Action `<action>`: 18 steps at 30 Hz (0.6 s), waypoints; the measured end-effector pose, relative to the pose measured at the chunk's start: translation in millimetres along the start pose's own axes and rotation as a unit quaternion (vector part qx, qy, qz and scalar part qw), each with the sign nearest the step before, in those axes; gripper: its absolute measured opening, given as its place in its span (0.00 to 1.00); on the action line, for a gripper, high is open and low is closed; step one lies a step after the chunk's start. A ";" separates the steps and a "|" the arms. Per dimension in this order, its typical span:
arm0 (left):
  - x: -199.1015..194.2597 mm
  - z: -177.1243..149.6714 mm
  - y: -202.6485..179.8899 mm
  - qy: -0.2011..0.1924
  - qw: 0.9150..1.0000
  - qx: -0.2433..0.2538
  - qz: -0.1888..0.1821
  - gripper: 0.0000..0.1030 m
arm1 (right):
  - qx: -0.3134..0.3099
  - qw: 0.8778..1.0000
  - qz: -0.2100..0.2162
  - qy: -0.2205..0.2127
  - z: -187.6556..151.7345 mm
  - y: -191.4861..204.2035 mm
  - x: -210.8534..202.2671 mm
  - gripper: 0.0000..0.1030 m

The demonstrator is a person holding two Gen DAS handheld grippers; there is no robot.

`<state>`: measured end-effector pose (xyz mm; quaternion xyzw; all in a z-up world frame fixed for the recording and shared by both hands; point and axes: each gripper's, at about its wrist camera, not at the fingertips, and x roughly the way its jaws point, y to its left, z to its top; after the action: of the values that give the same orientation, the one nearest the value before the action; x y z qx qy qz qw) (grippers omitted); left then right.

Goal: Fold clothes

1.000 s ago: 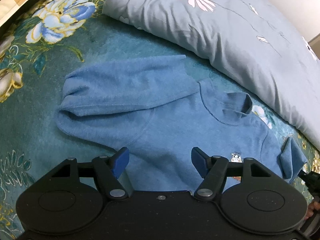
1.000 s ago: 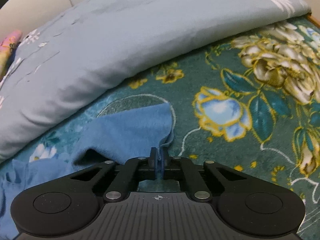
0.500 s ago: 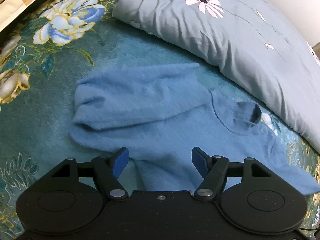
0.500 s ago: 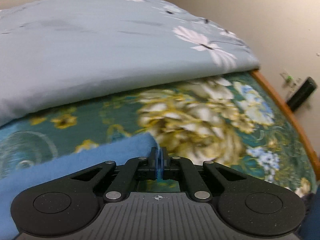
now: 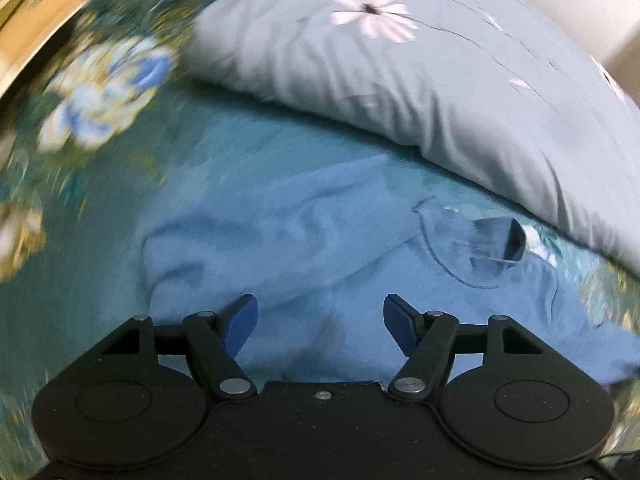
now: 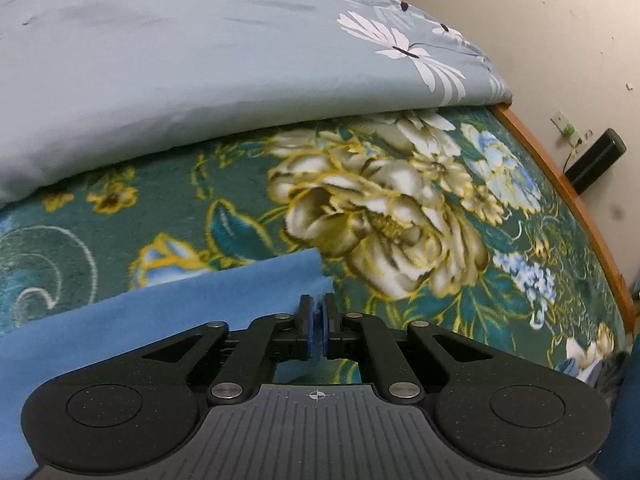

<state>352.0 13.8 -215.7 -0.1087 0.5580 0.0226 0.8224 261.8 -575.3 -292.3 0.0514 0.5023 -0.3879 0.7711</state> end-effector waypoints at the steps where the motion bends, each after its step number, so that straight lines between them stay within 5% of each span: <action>1: 5.3 3.7 -7.8 -0.001 1.000 0.023 0.002 0.66 | -0.003 1.000 0.000 -0.002 -0.5 1.7 -3.2 0.06; 5: 26.5 18.0 -39.6 -0.004 0.993 0.116 0.009 0.66 | 0.005 0.999 -0.009 -0.037 -2.7 3.0 -31.7 0.37; 10: 55.9 17.0 -72.5 -0.030 0.978 0.206 0.020 0.66 | 0.041 0.997 0.050 -0.049 -15.8 -1.7 -67.4 0.48; 18: 83.0 4.9 -72.3 -0.046 0.962 0.269 0.022 0.56 | 0.075 0.990 0.118 -0.025 -46.5 16.3 -96.0 0.56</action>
<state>399.1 -62.7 -279.4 0.1303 0.5073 -0.1050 0.8453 219.5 -489.7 -241.9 0.1584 0.4430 -0.3324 0.8174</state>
